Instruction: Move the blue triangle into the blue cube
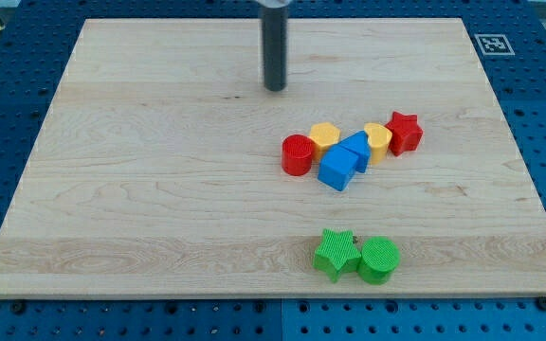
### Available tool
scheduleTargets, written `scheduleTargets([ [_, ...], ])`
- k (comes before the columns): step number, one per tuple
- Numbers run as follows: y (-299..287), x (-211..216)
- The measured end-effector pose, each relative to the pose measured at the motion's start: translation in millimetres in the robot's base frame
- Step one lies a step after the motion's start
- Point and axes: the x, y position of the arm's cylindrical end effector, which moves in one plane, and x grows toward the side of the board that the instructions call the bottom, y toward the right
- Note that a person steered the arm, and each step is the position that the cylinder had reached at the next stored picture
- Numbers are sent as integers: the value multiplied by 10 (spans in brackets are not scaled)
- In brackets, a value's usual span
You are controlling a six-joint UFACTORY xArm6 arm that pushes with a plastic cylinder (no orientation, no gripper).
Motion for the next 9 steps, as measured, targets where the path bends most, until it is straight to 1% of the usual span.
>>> scheduleTargets([
  [2,507,531],
  [4,654,880],
  [5,654,924],
  [8,727,1265],
  [9,727,1281],
])
